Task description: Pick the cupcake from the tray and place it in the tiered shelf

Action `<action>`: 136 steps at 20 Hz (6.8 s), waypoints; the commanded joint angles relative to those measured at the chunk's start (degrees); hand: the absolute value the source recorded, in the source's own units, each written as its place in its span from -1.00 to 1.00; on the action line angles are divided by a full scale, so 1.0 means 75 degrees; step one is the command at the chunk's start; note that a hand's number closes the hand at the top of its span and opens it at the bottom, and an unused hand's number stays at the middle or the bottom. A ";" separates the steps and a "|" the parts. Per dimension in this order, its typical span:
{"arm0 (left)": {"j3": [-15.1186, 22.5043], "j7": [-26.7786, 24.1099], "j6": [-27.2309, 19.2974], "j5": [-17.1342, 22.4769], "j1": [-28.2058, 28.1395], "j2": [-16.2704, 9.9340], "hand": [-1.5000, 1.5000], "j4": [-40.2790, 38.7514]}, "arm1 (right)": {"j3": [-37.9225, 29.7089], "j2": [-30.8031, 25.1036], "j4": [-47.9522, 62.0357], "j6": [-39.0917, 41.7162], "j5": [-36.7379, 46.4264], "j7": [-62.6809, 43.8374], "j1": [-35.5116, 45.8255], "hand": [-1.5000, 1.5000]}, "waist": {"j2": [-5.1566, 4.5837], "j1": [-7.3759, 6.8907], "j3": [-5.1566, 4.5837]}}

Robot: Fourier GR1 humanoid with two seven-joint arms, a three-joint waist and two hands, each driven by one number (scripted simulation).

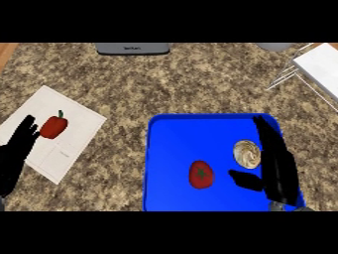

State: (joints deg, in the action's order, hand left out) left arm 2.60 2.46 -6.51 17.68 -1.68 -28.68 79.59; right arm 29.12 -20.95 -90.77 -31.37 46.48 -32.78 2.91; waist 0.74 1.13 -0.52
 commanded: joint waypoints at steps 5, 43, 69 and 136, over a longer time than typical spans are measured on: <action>0.0113 0.0139 -0.0044 -0.0133 0.0072 0.0038 0.00 0.0172 | 0.0899 -0.0651 -0.0848 0.4255 0.0763 -0.2869 0.0499 -1.00 | -0.0039 -0.0121 0.0017; -0.0946 0.0149 0.0890 -0.1257 -0.0231 0.1161 0.00 0.0401 | -0.1541 0.0308 0.1324 0.6218 0.1859 -0.0787 0.1010 -1.00 | -0.0092 -0.0157 0.0070; -0.1359 0.0460 0.1211 -0.1665 0.0167 0.1510 0.00 0.0374 | -0.3876 0.1570 0.1455 0.5058 0.2642 -0.2412 0.2497 1.00 | -0.0128 -0.0198 0.0075; -0.1836 0.0456 0.1562 -0.2014 0.0069 0.1680 0.00 0.0406 | -0.8656 -0.1662 0.1741 0.5435 0.3580 -0.2332 0.5808 1.00 | -0.0102 -0.0223 0.0071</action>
State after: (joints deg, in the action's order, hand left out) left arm -11.19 6.62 4.83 2.92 1.16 -16.12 81.07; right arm -33.70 -32.97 -79.58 14.15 73.00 -47.80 47.60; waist -0.08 -0.31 0.02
